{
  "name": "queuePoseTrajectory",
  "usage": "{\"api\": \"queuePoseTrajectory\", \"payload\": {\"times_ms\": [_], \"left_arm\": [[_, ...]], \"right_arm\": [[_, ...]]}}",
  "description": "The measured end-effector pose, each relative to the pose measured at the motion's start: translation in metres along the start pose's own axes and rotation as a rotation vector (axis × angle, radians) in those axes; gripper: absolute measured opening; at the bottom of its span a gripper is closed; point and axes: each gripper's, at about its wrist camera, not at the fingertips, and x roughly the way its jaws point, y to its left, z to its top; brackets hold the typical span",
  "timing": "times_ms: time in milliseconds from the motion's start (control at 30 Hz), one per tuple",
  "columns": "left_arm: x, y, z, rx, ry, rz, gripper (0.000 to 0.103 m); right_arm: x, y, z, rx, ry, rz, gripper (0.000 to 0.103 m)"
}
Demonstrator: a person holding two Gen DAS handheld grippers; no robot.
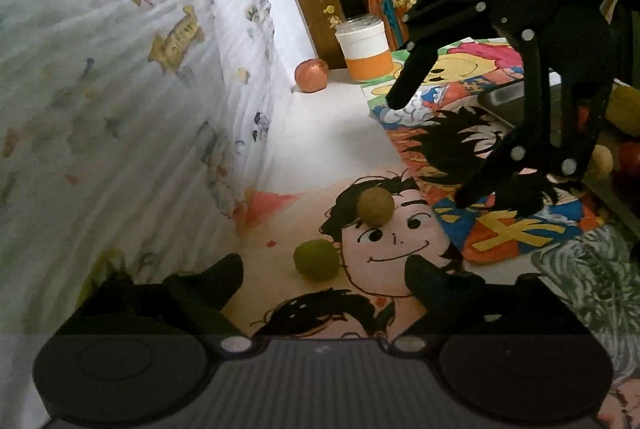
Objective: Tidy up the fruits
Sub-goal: 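Move both tools down toward the remaining green grapes, then grasp a green grape with the left tool while the right tool grasps another grape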
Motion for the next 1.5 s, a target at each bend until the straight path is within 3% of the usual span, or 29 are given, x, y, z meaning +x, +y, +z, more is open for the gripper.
{"api": "queuePoseTrajectory", "payload": {"times_ms": [233, 533, 1033, 1233, 1500], "left_arm": [[0.007, 0.003, 0.001, 0.006, 0.014, -0.003, 0.070], [0.013, 0.008, 0.004, 0.001, 0.027, -0.016, 0.056], [0.021, 0.009, 0.009, -0.003, 0.039, -0.038, 0.032], [0.022, 0.012, 0.009, -0.022, 0.047, -0.038, 0.030], [0.021, 0.016, 0.011, -0.081, 0.068, -0.035, 0.029]], "right_arm": [[0.017, 0.001, 0.003, -0.026, 0.004, 0.039, 0.064], [0.028, 0.002, 0.008, -0.041, 0.011, 0.067, 0.051], [0.038, -0.005, 0.010, -0.041, -0.007, 0.094, 0.042], [0.039, -0.009, 0.009, -0.008, -0.015, 0.130, 0.033], [0.037, -0.003, 0.007, 0.004, -0.021, 0.071, 0.031]]}}
